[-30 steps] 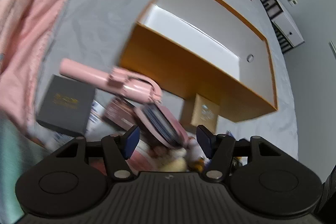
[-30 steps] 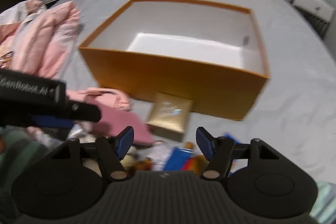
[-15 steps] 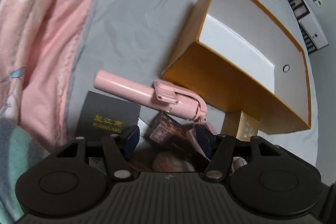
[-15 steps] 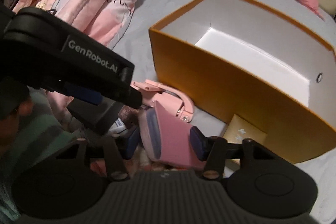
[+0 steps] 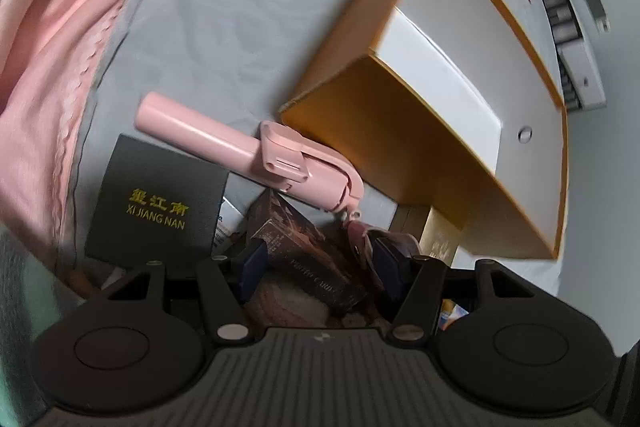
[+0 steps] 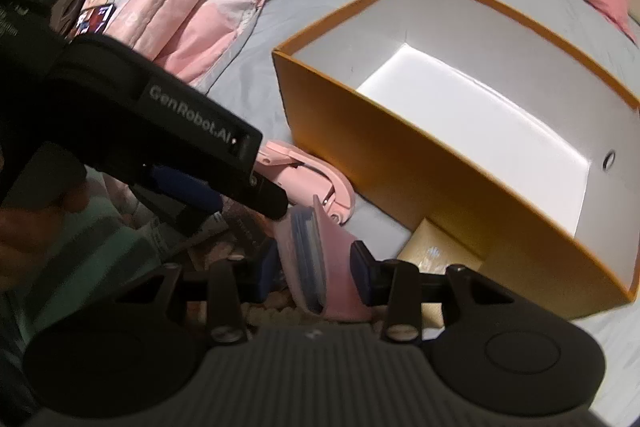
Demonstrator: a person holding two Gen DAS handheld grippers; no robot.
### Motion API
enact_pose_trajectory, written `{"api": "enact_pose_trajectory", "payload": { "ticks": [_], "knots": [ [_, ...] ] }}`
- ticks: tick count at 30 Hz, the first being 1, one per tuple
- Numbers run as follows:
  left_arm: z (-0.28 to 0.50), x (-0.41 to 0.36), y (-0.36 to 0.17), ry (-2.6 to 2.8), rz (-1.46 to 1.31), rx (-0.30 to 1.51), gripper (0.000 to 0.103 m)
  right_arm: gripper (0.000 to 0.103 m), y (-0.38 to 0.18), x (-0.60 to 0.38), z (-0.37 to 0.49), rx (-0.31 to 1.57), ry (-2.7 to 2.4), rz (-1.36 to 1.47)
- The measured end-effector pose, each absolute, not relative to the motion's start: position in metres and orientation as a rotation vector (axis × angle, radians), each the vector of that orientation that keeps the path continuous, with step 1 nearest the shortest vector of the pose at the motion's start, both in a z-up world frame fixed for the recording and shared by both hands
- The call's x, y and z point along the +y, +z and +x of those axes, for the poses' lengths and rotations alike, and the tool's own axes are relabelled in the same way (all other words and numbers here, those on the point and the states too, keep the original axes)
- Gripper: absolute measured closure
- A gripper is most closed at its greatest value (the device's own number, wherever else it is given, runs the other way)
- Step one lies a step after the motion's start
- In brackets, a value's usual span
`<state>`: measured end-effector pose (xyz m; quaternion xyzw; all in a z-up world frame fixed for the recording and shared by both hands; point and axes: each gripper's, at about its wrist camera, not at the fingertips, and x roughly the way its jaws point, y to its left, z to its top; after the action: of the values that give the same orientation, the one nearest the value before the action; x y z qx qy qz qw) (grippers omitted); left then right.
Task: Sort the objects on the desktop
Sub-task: 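Grasp the pink card wallet with the right gripper and lift it, then grasp the maroon small box with the left gripper while the right gripper holds the wallet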
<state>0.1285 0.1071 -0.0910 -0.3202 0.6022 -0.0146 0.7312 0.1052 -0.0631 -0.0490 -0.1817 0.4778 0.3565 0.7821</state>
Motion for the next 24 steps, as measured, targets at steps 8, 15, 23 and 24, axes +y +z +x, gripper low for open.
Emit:
{"api": "enact_pose_trajectory", "payload": {
  "ticks": [8, 15, 23, 24],
  "knots": [
    [0.130, 0.115, -0.091, 0.011, -0.702, 1.346, 0.036, 0.074, -0.051, -0.073, 0.127, 1.056, 0.728, -0.434],
    [0.139, 0.110, -0.102, 0.073, -0.688, 1.367, 0.036, 0.073, -0.057, -0.081, 0.127, 1.088, 0.729, -0.386],
    [0.128, 0.121, -0.121, 0.133, -0.788, 1.434, 0.038, 0.073, -0.059, -0.080, 0.127, 1.080, 0.742, -0.377],
    [0.128, 0.122, -0.123, 0.155, -0.801, 1.427, 0.038, 0.073, -0.060, -0.080, 0.127, 1.081, 0.745, -0.376]
  ]
}}
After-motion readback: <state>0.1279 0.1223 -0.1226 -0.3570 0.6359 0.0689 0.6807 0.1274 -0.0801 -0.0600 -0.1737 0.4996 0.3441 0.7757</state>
